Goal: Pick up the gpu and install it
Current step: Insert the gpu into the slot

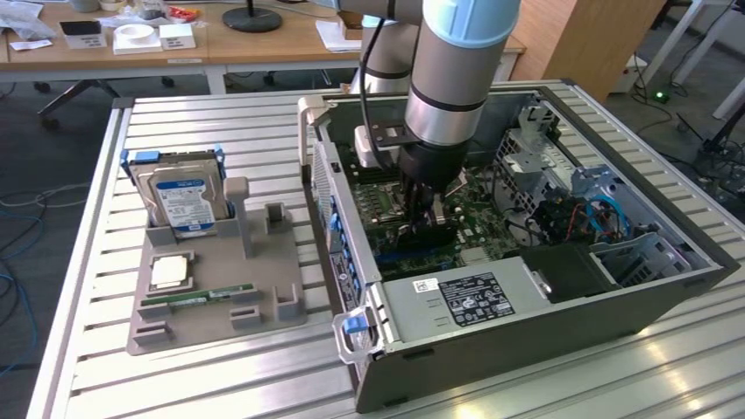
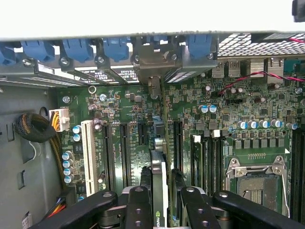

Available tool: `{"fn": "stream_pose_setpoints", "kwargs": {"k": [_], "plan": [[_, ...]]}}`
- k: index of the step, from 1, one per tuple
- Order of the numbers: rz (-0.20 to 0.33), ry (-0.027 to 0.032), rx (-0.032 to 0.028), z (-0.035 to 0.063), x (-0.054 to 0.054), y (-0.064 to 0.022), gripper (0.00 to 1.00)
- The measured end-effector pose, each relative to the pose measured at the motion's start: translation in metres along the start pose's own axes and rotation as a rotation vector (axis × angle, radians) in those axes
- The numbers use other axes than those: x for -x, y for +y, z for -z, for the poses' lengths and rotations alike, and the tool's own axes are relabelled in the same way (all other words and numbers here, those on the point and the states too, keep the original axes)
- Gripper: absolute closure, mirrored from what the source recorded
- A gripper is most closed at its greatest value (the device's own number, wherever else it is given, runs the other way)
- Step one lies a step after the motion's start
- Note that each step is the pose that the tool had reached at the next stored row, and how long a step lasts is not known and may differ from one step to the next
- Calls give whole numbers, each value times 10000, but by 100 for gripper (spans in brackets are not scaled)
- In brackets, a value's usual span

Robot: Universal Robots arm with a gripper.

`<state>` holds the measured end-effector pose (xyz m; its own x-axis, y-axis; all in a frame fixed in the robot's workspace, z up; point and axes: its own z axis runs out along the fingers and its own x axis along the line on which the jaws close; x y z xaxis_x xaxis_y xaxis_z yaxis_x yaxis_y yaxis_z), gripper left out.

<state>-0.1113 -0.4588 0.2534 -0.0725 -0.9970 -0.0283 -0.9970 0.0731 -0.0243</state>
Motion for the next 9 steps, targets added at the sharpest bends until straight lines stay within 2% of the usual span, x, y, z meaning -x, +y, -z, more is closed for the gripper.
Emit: {"fn": "stream_pose_setpoints", "kwargs": {"k": [9], "plan": [[0,0,-1,0,0,0,73]]}}
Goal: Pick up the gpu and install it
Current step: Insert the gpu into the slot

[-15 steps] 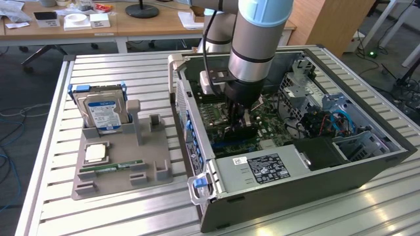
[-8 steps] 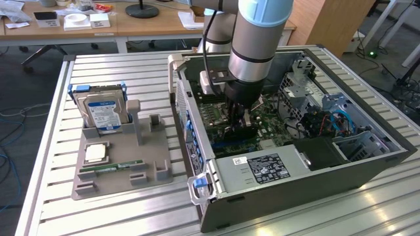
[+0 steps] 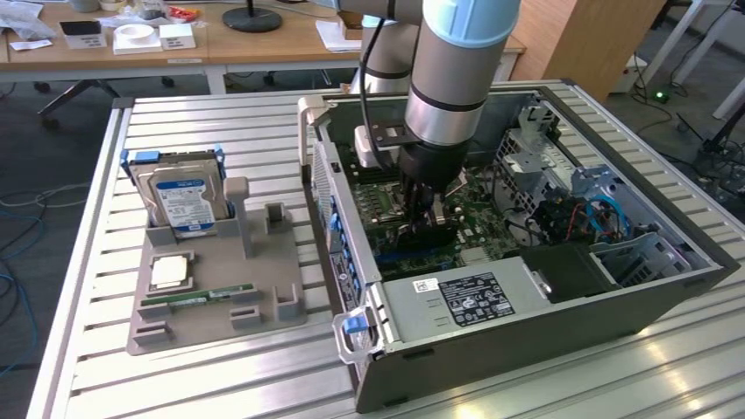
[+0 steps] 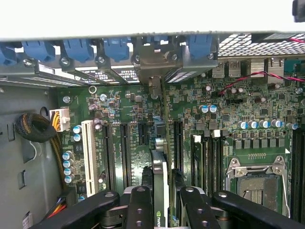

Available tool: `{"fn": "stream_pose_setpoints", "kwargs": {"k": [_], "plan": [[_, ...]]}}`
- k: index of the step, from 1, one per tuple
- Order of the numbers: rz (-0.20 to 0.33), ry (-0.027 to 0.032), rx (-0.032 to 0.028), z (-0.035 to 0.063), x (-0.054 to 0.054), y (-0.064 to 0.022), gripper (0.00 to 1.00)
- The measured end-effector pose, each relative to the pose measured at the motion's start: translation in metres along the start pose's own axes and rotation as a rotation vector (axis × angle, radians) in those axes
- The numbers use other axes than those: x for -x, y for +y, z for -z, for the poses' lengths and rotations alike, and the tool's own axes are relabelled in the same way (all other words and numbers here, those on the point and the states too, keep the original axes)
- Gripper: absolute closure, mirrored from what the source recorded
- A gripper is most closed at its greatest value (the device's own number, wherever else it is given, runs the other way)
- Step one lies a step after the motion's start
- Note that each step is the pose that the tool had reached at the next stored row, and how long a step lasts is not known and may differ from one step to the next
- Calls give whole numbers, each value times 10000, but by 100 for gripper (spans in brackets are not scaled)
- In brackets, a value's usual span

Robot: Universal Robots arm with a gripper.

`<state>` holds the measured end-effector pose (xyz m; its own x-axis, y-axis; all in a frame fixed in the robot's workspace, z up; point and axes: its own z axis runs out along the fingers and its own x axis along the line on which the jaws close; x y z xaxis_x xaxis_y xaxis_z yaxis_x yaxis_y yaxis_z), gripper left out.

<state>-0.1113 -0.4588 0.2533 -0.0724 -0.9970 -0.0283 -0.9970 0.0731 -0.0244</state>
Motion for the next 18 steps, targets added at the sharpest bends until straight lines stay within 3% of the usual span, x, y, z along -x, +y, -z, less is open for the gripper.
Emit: {"fn": "stream_pose_setpoints", "kwargs": {"k": [18], "plan": [[0,-4,1,-12,-2,21,73]]}}
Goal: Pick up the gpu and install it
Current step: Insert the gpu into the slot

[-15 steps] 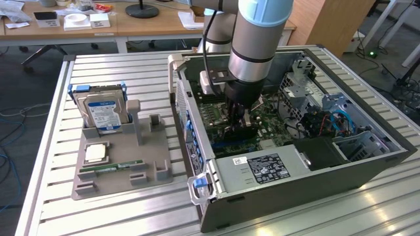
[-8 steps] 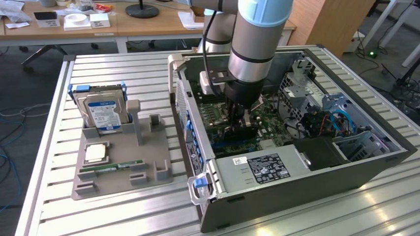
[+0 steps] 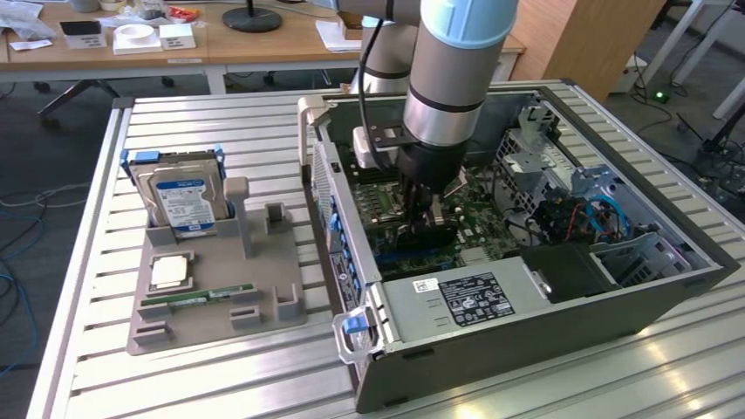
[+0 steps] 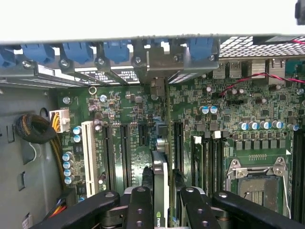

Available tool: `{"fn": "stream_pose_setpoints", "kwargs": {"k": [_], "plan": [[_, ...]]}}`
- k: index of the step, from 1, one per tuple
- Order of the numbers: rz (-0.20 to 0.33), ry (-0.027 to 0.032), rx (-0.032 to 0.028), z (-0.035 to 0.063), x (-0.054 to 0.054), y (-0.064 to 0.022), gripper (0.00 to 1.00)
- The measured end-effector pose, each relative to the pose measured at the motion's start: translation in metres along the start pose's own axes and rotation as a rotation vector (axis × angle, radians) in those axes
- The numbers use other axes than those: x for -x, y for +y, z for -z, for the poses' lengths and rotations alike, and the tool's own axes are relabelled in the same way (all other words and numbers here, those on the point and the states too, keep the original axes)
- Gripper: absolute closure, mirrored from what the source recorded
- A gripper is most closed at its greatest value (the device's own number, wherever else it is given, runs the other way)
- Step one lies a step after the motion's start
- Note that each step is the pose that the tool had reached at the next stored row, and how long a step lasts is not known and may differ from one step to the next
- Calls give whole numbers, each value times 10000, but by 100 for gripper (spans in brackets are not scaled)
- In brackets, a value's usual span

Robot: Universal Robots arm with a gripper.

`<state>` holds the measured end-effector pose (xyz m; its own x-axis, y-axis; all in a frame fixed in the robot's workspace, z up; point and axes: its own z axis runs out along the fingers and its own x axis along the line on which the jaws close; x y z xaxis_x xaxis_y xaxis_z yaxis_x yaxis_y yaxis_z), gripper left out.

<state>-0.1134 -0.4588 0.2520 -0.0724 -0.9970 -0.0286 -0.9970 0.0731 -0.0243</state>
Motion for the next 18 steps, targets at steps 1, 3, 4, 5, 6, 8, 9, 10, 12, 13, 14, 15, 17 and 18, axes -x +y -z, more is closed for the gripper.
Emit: {"fn": "stream_pose_setpoints", "kwargs": {"k": [1,3,4,5,6,8,9,10,12,13,14,15,17,18], "plan": [[0,-1,0,0,0,0,73],[0,-2,-1,1,0,0,73],[0,-3,-1,1,0,0,73],[-1,-3,-1,1,0,0,73],[0,-2,-1,1,0,0,73],[-1,-1,0,2,0,0,73],[-1,-2,-1,1,0,0,73],[-1,-2,0,1,0,0,73],[-1,-3,0,1,0,0,73],[-5,-13,2,-2,1,2,72],[-5,-6,-2,-1,0,2,72],[-4,-4,-1,0,0,1,66],[-1,-2,0,1,0,0,66],[2,-1,1,2,-1,0,66]]}}
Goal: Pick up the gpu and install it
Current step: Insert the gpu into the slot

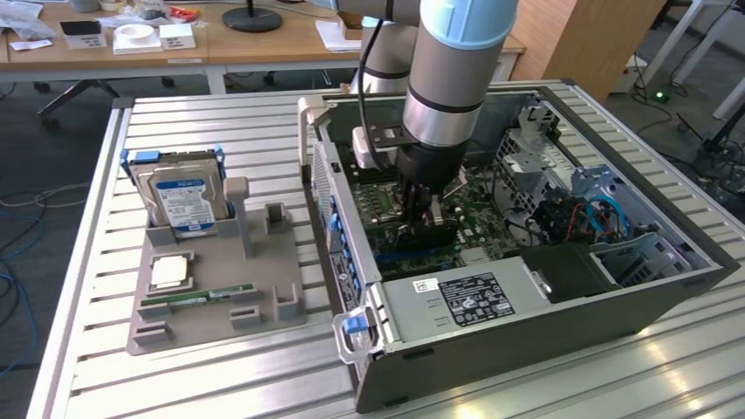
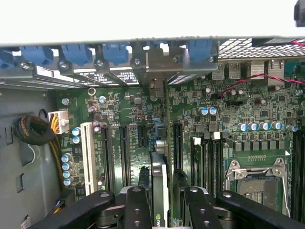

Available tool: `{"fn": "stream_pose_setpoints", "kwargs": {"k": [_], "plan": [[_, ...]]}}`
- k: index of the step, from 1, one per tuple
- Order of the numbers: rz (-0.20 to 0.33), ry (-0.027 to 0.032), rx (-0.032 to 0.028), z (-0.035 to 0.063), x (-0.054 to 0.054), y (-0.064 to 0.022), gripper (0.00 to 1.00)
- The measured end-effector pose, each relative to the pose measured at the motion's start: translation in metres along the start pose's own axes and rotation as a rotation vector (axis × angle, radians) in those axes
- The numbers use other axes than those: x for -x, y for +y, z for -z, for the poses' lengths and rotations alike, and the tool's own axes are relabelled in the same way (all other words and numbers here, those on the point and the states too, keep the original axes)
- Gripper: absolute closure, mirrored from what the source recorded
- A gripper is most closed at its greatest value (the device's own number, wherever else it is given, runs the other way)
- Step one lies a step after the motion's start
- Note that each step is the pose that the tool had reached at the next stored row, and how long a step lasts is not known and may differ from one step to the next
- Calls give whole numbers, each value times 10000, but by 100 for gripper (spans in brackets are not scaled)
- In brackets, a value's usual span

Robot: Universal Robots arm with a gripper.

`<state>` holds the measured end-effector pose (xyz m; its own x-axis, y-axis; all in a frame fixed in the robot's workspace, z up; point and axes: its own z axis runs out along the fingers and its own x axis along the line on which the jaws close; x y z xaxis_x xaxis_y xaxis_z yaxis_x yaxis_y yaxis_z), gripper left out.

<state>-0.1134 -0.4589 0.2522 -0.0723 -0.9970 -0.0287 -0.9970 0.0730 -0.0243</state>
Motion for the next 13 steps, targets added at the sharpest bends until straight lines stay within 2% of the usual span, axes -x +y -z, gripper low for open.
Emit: {"fn": "stream_pose_setpoints", "kwargs": {"k": [13], "plan": [[30,-2,0,3,-41,-3,66]]}}
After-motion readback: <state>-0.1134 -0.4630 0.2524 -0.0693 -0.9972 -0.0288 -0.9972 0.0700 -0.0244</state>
